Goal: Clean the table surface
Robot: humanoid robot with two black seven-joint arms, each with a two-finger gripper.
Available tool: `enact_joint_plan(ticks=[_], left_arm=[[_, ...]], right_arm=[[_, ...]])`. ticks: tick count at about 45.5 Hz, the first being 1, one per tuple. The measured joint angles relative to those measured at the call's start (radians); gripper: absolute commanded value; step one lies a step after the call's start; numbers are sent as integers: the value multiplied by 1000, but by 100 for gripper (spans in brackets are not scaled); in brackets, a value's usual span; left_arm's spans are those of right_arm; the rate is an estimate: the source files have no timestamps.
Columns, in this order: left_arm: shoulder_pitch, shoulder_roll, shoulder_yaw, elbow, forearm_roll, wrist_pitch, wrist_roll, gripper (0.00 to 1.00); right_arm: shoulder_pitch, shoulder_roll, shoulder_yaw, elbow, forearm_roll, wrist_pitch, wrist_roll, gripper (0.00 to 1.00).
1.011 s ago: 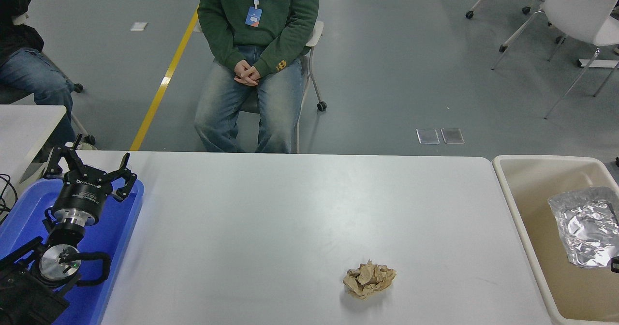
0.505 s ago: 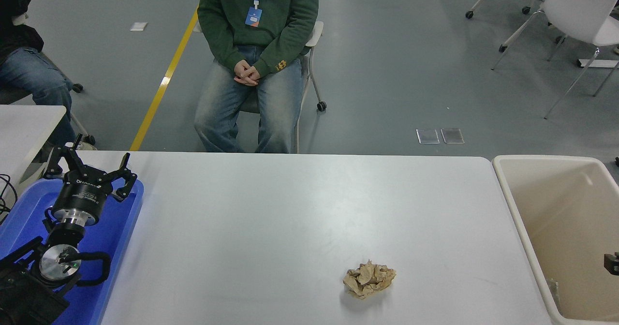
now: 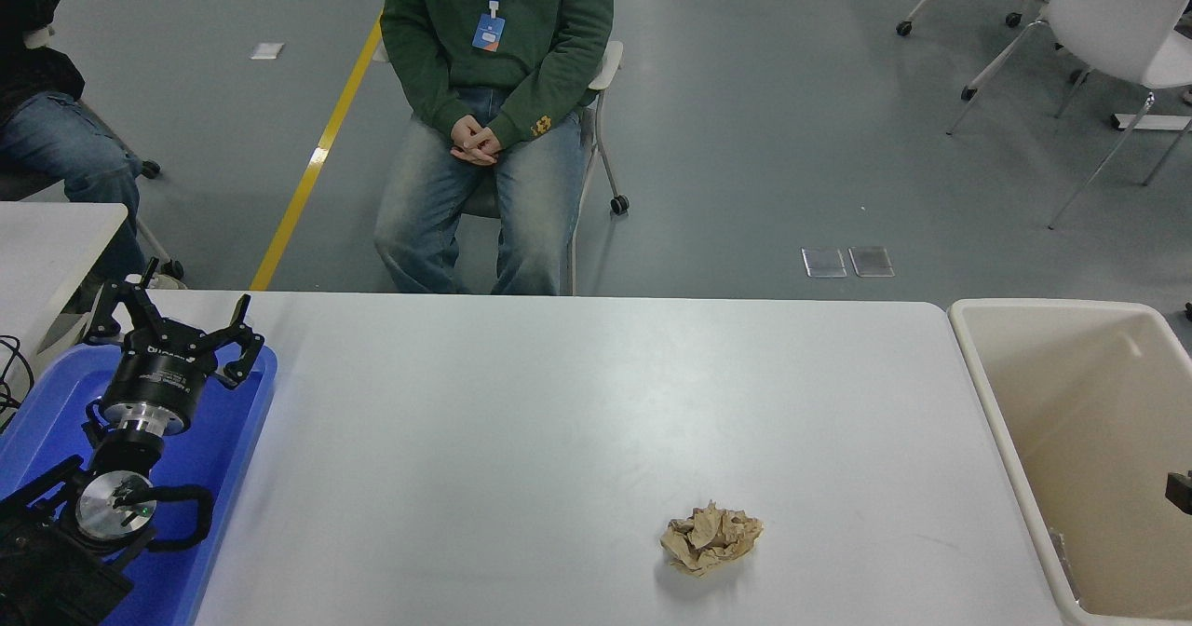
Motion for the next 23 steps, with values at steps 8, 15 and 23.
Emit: enact_joint_plan(ticks=[8, 15, 23], left_arm=[[0, 0, 0, 0, 0, 0, 0, 100], [-1, 0, 0, 0, 0, 0, 0, 100], [-1, 0, 0, 0, 0, 0, 0, 100]], right_arm=[[48, -23, 54, 43, 44, -9, 0, 100], [84, -57, 163, 136, 62, -14, 1, 100], [106, -112, 365, 286, 71, -16, 1, 100]])
